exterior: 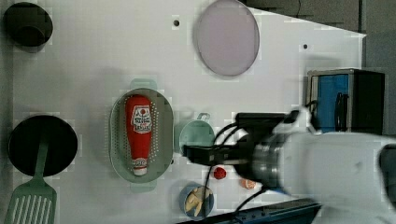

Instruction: Pick ketchup from strainer and place it on the table

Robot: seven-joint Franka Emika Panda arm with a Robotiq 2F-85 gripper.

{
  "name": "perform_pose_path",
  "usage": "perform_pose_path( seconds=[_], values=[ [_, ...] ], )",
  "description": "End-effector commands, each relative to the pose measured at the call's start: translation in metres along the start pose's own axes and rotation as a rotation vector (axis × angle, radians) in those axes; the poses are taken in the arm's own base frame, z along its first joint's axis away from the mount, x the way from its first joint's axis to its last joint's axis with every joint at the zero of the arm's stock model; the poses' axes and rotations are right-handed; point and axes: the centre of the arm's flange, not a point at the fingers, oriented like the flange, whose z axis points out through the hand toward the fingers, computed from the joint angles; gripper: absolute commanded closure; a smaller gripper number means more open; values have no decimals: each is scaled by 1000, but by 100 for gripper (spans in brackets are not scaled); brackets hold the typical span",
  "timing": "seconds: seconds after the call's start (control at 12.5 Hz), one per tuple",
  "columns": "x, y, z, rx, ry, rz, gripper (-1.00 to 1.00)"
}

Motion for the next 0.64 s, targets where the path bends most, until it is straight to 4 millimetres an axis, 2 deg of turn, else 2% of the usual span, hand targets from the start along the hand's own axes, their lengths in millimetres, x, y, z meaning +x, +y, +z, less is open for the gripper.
perform_pose_path(
  seconds=[0.08,0.64],
  values=[
    [16,7,44,8,15,63,-100],
    [23,-9,173,65,37,27,-100]
  ],
)
